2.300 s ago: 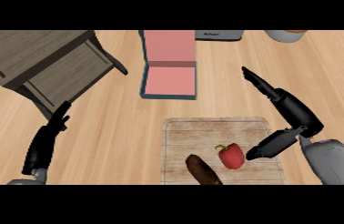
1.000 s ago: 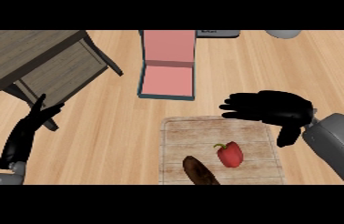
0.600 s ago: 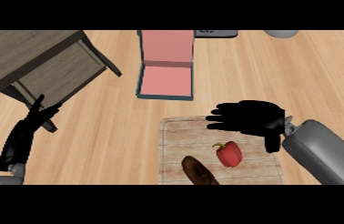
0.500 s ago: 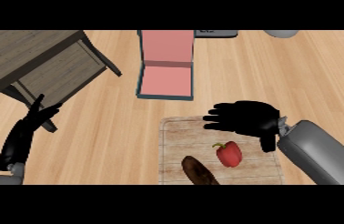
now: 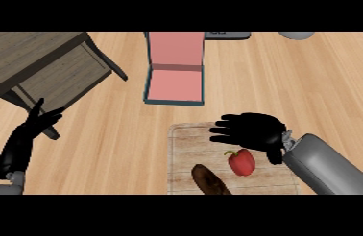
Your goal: Pick the bell pepper from the cutting board and place it in the cardboard box
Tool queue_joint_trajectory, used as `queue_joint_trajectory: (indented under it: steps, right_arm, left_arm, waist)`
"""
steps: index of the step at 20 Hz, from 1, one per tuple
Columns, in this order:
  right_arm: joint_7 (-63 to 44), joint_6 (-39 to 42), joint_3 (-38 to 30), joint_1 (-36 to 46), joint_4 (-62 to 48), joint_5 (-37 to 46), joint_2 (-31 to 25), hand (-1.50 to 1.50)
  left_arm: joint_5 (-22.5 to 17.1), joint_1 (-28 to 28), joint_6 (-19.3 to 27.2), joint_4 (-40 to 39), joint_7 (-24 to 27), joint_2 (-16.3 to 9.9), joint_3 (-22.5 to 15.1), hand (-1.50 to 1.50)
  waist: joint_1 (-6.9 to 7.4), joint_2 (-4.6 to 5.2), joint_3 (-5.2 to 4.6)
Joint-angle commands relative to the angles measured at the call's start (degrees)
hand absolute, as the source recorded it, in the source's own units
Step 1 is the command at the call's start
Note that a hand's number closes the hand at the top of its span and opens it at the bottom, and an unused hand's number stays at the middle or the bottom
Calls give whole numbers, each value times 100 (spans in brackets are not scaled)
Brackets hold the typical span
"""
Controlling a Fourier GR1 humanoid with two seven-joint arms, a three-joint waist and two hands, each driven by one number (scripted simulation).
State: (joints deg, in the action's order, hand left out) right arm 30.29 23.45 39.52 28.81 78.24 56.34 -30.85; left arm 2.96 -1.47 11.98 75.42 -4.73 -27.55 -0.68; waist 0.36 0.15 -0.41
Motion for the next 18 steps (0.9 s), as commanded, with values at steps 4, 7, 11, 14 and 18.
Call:
queue_joint_trajectory:
  steps: [4, 7, 11, 14, 18]
  right_arm:
    - [171, 377, -168, -123, 170, 195, 277, -150]
    - [722, 205, -305, -316, 156, 186, -27, -150]
    - [867, 441, -411, -519, 721, 174, -89, -150]
    - [385, 895, -229, -483, 833, 400, 447, -150]
    - [12, 726, -77, -931, 1166, 904, 276, -150]
  left_arm:
    - [324, -420, 239, -2, 54, 261, 68, 0]
    - [0, -121, -262, 237, 196, -149, 435, 0]
    - [246, -315, -170, -139, 352, -31, 446, 0]
    - [217, -182, -232, -165, 494, 117, 510, 0]
    - [440, -317, -146, 205, 16, 176, 411, 0]
  waist:
    - [-49, -20, 40]
    - [-21, -20, 41]
    - [-52, -19, 39]
    - [-24, -19, 39]
    - [-40, -23, 40]
